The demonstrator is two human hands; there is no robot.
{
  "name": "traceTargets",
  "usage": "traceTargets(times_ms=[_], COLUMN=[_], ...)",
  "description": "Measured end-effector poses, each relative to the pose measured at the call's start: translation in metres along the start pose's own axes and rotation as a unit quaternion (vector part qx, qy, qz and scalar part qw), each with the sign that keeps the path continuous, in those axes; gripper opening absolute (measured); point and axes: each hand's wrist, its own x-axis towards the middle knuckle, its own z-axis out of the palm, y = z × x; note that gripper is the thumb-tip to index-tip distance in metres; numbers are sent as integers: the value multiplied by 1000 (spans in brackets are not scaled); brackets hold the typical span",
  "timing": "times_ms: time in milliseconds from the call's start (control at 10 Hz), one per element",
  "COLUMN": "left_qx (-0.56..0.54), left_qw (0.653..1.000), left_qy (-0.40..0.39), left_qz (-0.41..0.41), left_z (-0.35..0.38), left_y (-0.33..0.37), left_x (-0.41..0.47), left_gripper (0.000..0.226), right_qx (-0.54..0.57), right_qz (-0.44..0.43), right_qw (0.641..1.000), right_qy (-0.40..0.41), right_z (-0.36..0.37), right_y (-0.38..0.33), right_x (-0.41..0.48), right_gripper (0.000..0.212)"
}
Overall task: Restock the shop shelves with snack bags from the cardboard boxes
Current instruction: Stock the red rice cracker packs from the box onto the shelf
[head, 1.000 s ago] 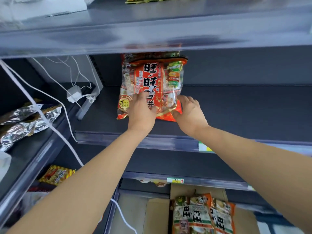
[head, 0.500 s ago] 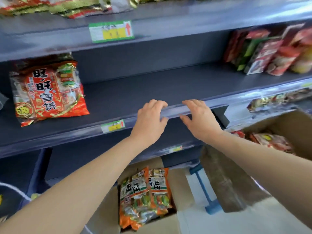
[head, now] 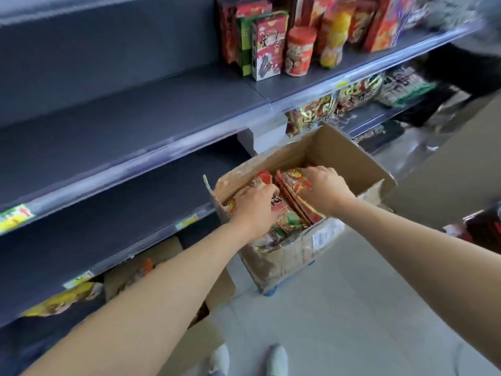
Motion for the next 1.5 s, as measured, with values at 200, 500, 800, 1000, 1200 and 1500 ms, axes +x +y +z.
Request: traceTargets(times_ms=[200, 500, 800, 1000, 1200, 1500], left_qx=[-1, -170, -342, -370, -303, -268], left_qw=[996, 969, 877, 846, 864, 889], left_qy=[-56, -124, -90, -52, 0, 123], left_qz=[-74, -130, -325, -381, -402, -352], left_z=[29, 60, 96, 121, 138, 99], left_y=[-19, -5, 10, 13, 28, 34], left_x=[38, 122, 187, 212, 218, 209], left_gripper=[48, 46, 90, 78, 86, 35], right_qx=[-1, 21, 48, 92, 73, 58], right_qz=[64, 153, 191, 184, 150, 103], right_qw=[994, 977, 965, 959, 957, 957], right_qy=[-92, -148, -175, -196, -236, -266], right_z=[24, 32, 40, 49, 51, 34], right_y=[37, 79, 122, 148, 164, 162], right_x=[34, 100, 131, 152, 161, 156], right_gripper=[52, 45, 35, 32, 36, 54])
